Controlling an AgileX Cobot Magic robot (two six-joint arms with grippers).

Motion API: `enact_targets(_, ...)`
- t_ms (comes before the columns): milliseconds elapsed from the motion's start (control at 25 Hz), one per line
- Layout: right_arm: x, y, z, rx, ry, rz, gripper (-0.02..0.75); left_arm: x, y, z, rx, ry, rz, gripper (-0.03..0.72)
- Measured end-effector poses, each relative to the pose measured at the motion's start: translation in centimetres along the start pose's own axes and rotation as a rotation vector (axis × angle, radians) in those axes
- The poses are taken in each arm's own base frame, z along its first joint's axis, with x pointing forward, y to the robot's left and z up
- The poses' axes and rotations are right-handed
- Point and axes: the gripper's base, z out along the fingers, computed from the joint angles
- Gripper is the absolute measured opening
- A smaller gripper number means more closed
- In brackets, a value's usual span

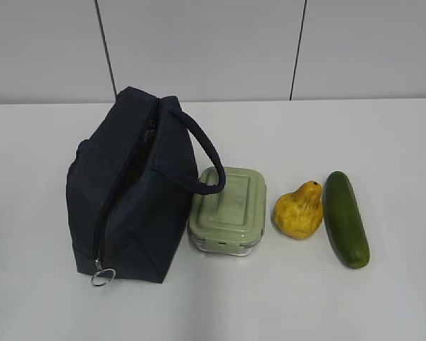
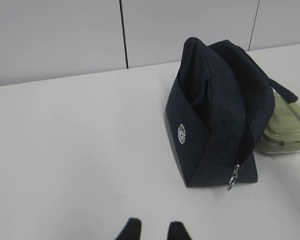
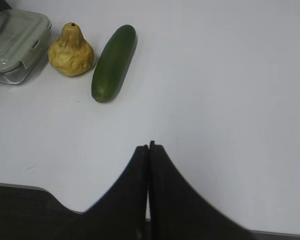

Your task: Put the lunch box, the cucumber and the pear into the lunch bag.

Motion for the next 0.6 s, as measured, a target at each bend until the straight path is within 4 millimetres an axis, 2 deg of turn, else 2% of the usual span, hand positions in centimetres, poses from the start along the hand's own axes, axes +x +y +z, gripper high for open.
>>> enact_targets(600, 0.00, 0.00, 0.00, 0.000, 0.000, 0.000, 0.000, 0.00, 0.00, 0.00, 0.000, 0.000, 0.000, 0.092)
